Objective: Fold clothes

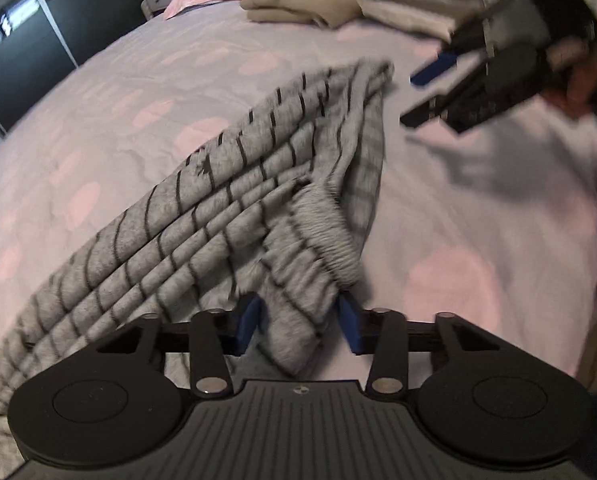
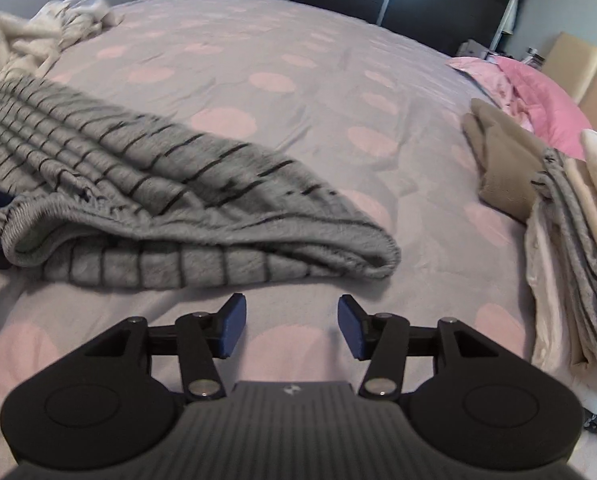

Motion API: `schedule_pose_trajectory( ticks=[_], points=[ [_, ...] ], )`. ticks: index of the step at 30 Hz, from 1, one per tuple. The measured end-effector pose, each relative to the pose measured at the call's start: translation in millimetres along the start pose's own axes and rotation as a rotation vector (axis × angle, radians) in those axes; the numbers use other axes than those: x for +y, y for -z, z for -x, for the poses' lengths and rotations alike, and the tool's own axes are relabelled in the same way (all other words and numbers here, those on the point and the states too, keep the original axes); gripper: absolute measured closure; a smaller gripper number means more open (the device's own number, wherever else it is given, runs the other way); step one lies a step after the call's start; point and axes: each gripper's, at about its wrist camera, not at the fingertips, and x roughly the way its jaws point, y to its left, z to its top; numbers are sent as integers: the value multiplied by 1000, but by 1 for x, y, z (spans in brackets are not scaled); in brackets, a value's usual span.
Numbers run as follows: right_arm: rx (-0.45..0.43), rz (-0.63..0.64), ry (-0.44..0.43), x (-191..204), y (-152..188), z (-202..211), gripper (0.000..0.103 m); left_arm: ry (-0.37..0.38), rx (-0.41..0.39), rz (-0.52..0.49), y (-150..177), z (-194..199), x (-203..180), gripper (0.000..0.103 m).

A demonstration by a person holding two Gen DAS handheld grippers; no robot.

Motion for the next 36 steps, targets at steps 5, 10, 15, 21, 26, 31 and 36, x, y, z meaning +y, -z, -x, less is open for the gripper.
schedule_pose_trajectory(
  ticks=[5,10,15,21,26,31,36],
  points=[
    [-21,-141,40,-30,-10,-4,49,-11,-46,64,-15,5,15,89],
    [6,-226,34,-46,-18,-20,49,-86,-156,212,-32,26,48,99],
    [18,-247,41,-51,-24,-35,59,-151,-242,269,-42,46,66,100],
    [18,-240,47,-48,-32,-30,96,-200,-242,267,-42,58,66,101],
    [-5,-228,22,-45,-40,-4,96,-240,-183,278,-32,67,65,101],
    [59,-152,19,-34,-31,8,96,-184,-97,275,-9,70,51,101],
    [112,-120,35,-30,-20,13,97,-120,-35,263,7,68,22,102]
  ],
)
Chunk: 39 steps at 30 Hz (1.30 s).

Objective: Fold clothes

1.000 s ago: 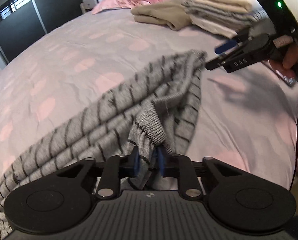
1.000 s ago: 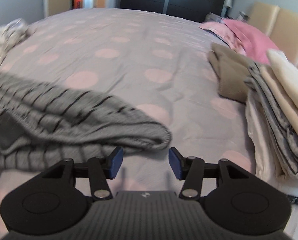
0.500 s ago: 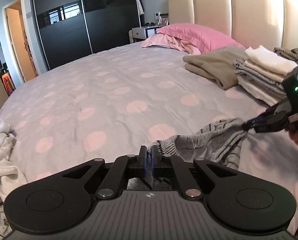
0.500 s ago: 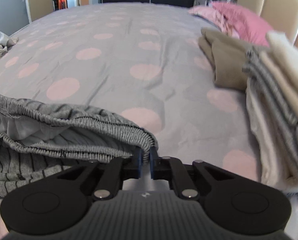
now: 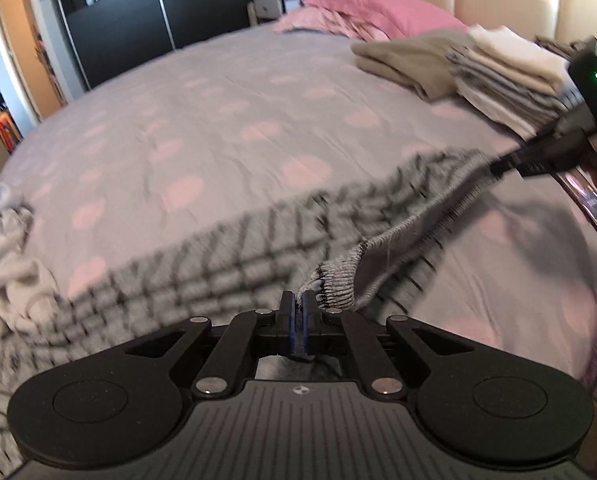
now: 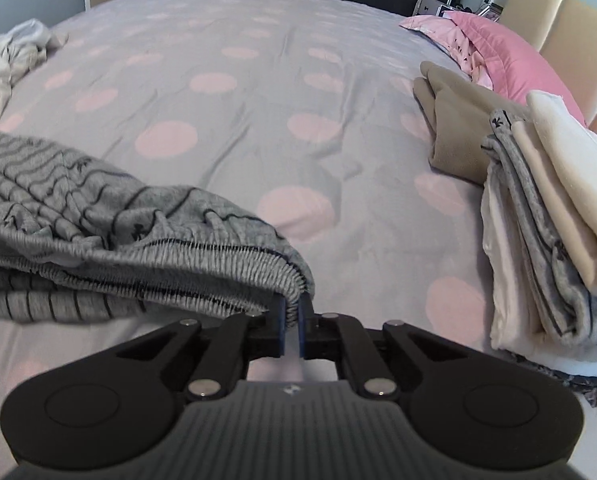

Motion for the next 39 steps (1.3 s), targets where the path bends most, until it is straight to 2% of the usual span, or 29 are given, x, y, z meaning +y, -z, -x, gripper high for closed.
schedule_pose_trajectory(
  ticks=[4,7,10,11,12,13,16,18,20,23,25,26,27,29,30,31,34,37,39],
  points=[
    [5,5,-17,0,6,1,96,8,47,-24,17,-4,-19,101],
    [-11,-4,-20,0,8,-1,96,-6,48,-20,21,-7,-25,100],
    [-15,-31,-41,-3,10,-2,93,8,18,-14,20,-3,-32,74],
    [-20,-38,-47,-4,11,-2,90,11,-5,-19,20,0,-36,58],
    [-27,-39,-52,-3,12,-1,90,5,-33,-36,18,4,-42,48],
    [-34,-37,-53,-3,13,-1,90,-4,-55,-60,16,5,-48,47],
    [-38,-43,-63,-2,15,-2,87,-27,-81,-132,10,3,-65,47],
    [-32,-64,-88,-5,17,-4,73,-51,-63,-173,7,-8,-74,47],
    [-32,-91,-108,-8,18,-6,73,-76,-44,-208,7,-23,-78,48],
    [-18,-104,-87,-9,20,-12,66,-113,-33,-259,10,-39,-81,54],
    [-4,-114,-72,-12,21,-17,64,-137,-34,-259,10,-45,-79,62],
    [6,-128,-75,-14,22,-19,64,-141,-36,-251,10,-46,-77,74],
    [16,-142,-85,-16,22,-21,65,-129,-38,-230,9,-45,-74,82],
    [28,-165,-112,-19,21,-23,69,-115,-49,-176,6,-41,-66,86],
    [27,-166,-126,-18,20,-22,83,-134,-61,-163,5,-36,-63,86],
    [25,-166,-139,-17,19,-20,90,-157,-75,-153,4,-31,-61,87],
    [-19,-128,-170,-7,13,-6,91,-234,-112,-82,0,-12,-48,89],
    [-86,-77,-246,7,7,16,90,-318,-136,38,-1,11,-28,94],
    [-111,-35,-289,18,5,27,90,-324,-108,100,4,20,-18,96]
  ],
)
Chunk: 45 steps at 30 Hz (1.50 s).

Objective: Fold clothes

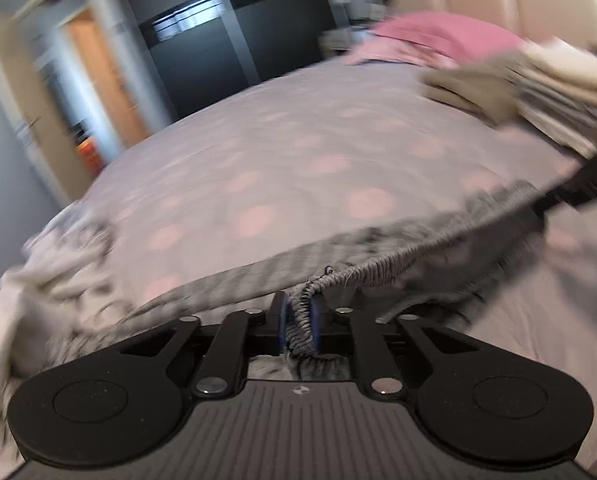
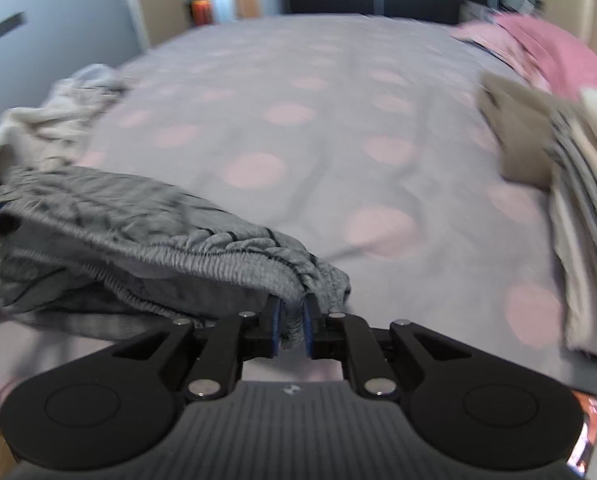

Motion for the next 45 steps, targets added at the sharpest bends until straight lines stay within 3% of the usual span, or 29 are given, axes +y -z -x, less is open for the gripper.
schedule_pose_trajectory(
  ticks=[2,6,10,14,17,21,25,31,32,35,40,45],
  points=[
    [7,70,11,14,2,1,92,1,45,34,5,3,8,96],
    [57,188,67,29,9,-7,95,-1,152,-50,23,-12,-3,97],
    [91,218,51,31,18,-22,95,-30,227,-118,41,-38,-10,98],
    [92,246,66,39,23,-31,92,3,250,-71,49,-43,-3,98],
    [109,184,76,35,25,-29,65,25,236,-26,50,-37,2,98],
    [134,47,69,20,30,-25,64,56,239,49,49,-34,9,98],
    [151,-93,42,4,37,-31,64,61,239,62,48,-35,10,98],
    [115,-121,3,16,37,-40,64,66,238,75,45,-36,11,98],
    [113,-130,19,17,38,-43,65,66,237,75,45,-35,11,98],
    [104,-138,61,19,39,-44,95,68,231,79,45,-32,11,98],
    [148,-103,87,17,30,-19,98,95,223,60,41,-15,7,97],
    [250,0,173,16,40,-15,99,166,303,-16,48,-6,-17,97]
  ],
)
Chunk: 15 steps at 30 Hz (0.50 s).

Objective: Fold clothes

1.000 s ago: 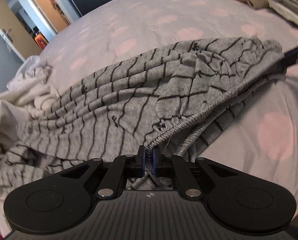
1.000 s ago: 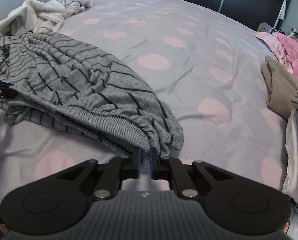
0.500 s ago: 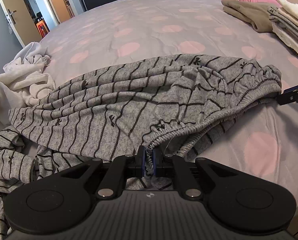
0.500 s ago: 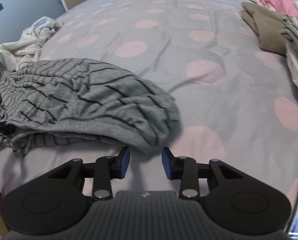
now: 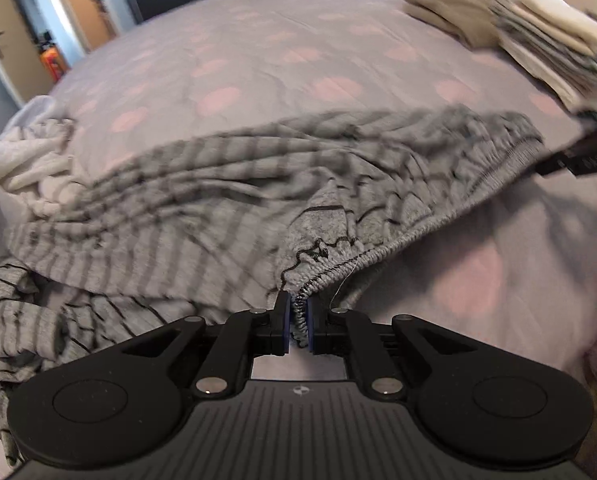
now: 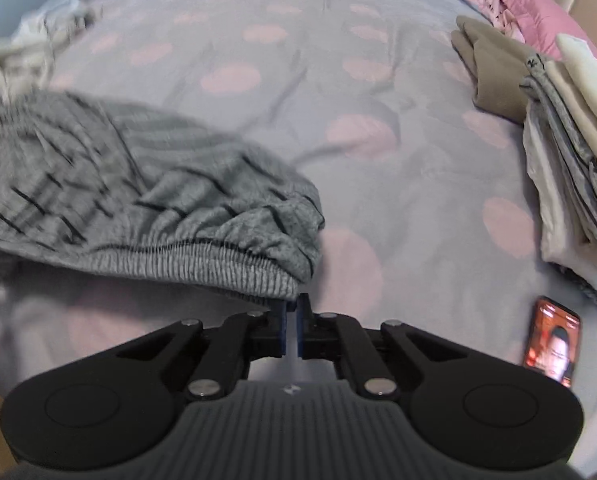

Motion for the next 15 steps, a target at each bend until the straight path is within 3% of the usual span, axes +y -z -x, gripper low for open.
schedule_pose_trajectory(
  ticks=[4,8,11,13,15],
  points=[
    [73,85,51,6,11,-22,103,4,101,-45,11,-20,-14,97],
    [62,83,41,0,11,-18,101,21,94,-32,9,-22,-11,97],
    [-2,103,44,2,9,-5,97,42,77,-36,10,-17,-9,96],
    [-39,140,44,8,9,2,97,48,66,-48,12,-14,-9,91],
    [-69,189,53,17,12,6,97,73,66,-51,14,-11,-11,79]
  ],
)
